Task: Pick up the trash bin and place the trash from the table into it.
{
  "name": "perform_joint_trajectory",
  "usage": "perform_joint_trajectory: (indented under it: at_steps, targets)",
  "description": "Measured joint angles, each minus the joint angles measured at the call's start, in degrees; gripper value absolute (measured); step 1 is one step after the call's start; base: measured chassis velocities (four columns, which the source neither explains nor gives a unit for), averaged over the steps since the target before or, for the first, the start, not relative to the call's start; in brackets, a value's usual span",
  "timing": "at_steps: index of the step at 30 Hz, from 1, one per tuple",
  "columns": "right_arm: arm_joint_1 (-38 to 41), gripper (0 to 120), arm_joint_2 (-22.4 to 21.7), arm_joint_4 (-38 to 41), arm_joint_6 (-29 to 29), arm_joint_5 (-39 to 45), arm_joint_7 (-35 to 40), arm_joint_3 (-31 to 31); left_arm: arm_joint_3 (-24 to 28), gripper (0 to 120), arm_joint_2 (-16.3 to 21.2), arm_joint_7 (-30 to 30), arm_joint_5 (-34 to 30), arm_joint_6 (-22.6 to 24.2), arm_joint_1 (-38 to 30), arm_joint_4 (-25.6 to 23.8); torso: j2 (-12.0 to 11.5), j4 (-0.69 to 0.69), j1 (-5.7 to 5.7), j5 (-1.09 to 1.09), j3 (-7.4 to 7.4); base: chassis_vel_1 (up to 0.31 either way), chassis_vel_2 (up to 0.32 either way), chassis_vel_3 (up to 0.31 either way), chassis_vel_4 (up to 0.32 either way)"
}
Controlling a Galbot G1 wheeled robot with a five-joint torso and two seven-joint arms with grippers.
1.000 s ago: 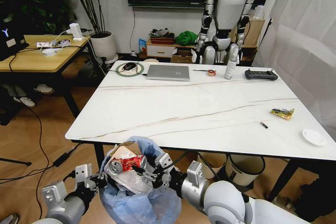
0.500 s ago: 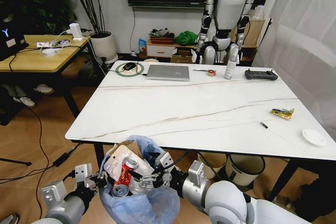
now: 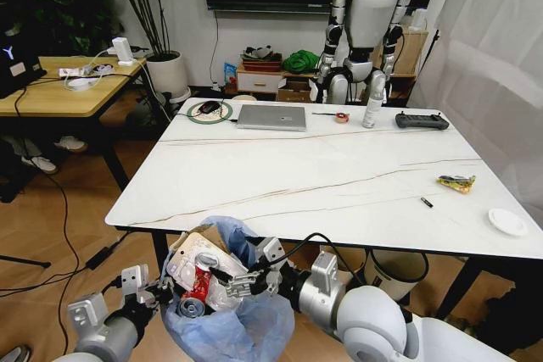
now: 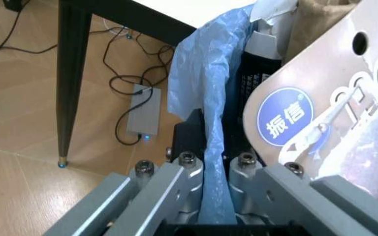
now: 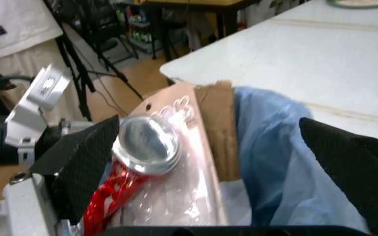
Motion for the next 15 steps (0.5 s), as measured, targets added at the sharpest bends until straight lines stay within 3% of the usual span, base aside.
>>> perform_joint_trajectory:
  at_steps: [7, 12, 15]
  targets:
    - [-1.3, 100, 0.3, 0.3, 2.8, 1.9, 4.9, 9.7, 0.4, 0, -0.1, 0.2, 0.5, 0.0, -0.1, 0.5, 0.0, 0.01, 0.0, 0.01, 0.0, 0.0, 0.0, 0.0, 0.0]
    - [-7.6, 100, -1.0, -2.0, 7.9, 1.5, 6.9, 23.3, 0.8, 0, -1.5, 0.8, 1.9, -0.2, -0.8, 0.6, 0.0, -0.02, 0.0, 0.01, 0.0, 0.0, 0.0, 0.0, 0.0]
    - [-9.9, 100, -0.3, -3.9, 9.1, -0.2, 7.8, 27.4, 0.7, 0, -3.0, 1.3, 3.2, -0.6, 0.3, 0.3, 0.0, -0.02, 0.0, 0.0, 0.0, 0.0, 0.0, 0.0, 0.0]
